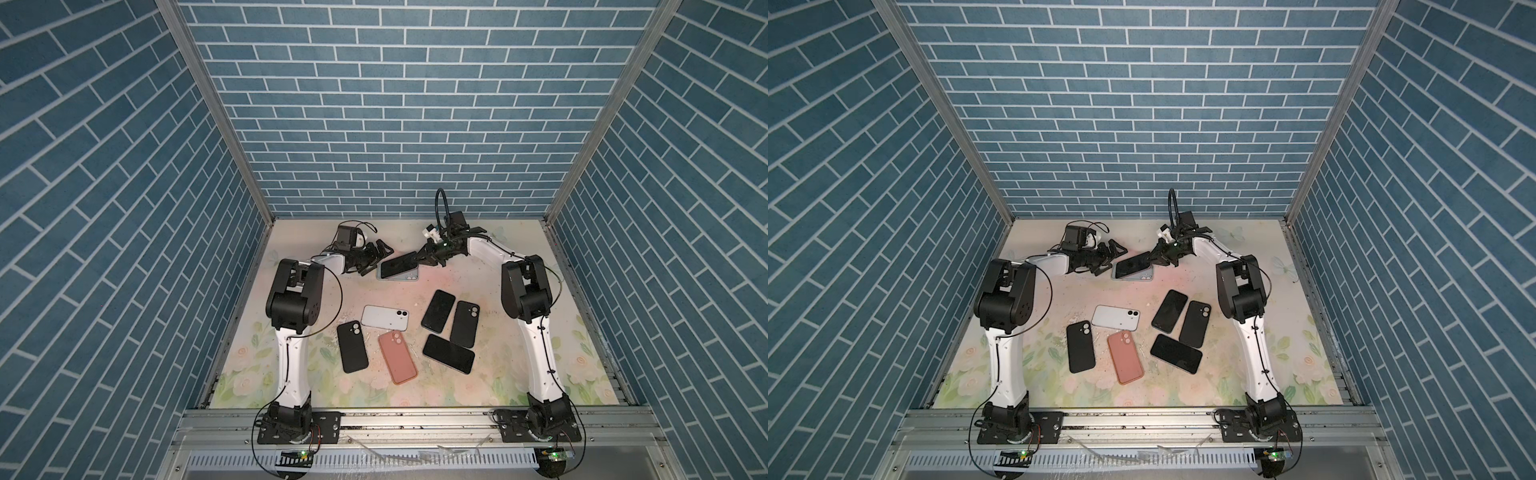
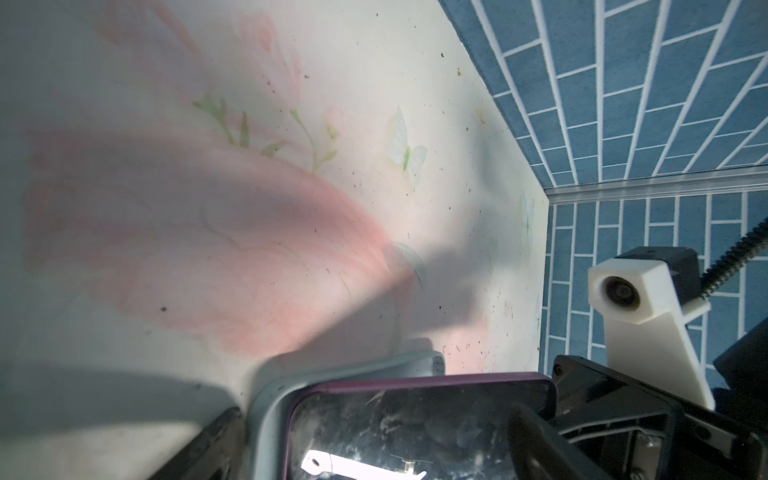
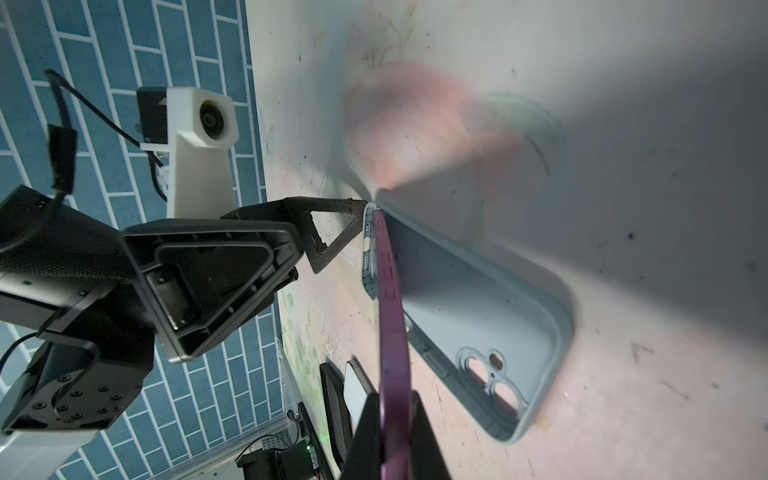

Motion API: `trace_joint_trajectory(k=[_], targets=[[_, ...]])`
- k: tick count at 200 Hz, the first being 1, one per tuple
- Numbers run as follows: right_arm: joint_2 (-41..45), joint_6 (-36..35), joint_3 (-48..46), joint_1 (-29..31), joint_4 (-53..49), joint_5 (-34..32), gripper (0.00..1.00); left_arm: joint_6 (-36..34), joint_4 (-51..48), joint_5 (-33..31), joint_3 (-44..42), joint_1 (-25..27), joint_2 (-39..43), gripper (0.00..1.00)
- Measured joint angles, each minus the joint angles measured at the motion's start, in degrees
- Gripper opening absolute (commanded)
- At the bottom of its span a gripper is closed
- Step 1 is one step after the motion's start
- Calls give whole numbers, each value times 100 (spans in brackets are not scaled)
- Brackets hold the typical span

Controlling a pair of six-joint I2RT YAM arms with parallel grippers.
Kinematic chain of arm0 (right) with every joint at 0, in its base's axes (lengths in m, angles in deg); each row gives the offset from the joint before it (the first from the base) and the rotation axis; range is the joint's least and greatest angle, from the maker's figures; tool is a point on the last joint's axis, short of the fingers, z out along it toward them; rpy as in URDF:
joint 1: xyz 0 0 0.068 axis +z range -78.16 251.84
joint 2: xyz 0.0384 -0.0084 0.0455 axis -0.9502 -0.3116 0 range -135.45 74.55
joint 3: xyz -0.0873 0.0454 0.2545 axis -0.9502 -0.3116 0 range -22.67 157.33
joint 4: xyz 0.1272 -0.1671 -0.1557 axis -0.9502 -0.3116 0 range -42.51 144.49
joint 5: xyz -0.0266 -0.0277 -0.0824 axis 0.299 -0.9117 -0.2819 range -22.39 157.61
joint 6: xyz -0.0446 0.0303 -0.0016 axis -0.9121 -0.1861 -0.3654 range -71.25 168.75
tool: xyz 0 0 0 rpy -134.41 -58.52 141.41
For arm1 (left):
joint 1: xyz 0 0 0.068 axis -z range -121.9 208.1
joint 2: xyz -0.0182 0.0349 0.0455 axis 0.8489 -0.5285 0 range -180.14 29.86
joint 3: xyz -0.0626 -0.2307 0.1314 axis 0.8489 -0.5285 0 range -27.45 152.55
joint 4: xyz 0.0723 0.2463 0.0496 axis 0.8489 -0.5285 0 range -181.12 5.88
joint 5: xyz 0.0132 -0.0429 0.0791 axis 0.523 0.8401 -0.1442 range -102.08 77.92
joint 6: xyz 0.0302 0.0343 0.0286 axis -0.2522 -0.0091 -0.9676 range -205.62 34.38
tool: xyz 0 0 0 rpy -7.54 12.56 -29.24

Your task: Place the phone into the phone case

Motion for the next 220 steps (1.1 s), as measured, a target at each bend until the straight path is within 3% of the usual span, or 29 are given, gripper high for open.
trace_joint_trajectory(k=[60,136,220], targets=[[-26,210,-361,-20,378,96,0,39,17,-87,4,63,0,100],[472,1174,-1818,-9,1989,-63,0,507,343,-610,-651,212,417,100],[551,1331,-2022,46,2306,-221,0,745,640,-1119,-1209,396,778,100]])
